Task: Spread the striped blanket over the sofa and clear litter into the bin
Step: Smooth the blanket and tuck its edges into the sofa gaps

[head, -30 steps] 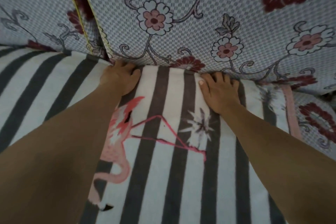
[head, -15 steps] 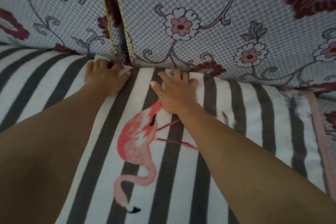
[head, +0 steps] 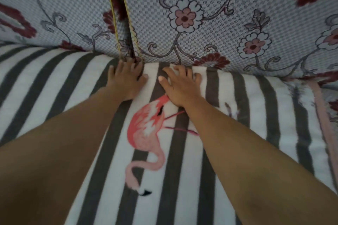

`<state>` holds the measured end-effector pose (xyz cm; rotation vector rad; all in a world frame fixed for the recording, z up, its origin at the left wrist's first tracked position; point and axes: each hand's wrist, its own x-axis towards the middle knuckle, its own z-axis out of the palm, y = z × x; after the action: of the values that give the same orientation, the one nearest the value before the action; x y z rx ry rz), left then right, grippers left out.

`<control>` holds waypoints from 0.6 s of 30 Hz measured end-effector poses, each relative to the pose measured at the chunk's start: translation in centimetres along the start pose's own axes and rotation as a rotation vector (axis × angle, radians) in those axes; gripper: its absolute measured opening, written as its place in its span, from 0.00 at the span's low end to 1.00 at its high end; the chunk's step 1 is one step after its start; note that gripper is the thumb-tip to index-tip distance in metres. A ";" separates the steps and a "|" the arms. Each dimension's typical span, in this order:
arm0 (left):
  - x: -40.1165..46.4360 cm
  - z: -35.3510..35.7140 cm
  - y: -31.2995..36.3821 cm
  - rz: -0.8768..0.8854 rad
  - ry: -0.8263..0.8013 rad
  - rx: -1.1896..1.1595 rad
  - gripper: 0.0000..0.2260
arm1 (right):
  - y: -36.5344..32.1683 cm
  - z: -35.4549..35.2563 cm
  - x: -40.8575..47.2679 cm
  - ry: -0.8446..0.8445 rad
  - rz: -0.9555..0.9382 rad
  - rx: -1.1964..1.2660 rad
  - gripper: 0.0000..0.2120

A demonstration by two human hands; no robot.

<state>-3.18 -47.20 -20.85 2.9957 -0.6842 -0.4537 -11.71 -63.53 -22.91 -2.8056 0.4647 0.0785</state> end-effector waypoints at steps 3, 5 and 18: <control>-6.0 1.1 2.4 0.068 0.051 -0.099 0.24 | 0.1 -2.0 -1.7 -0.137 -0.023 0.025 0.25; -10.1 1.8 3.8 0.040 0.074 -0.151 0.25 | 0.6 -3.1 -4.9 -0.145 -0.008 -0.005 0.25; -34.9 7.9 9.4 0.121 -0.111 -0.037 0.27 | 5.7 -1.8 -33.5 -0.227 -0.135 -0.253 0.29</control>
<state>-39.40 -40.44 -17.94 2.8917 -0.8500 -0.6226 -45.25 -58.92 -19.44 -3.0147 0.2239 0.4508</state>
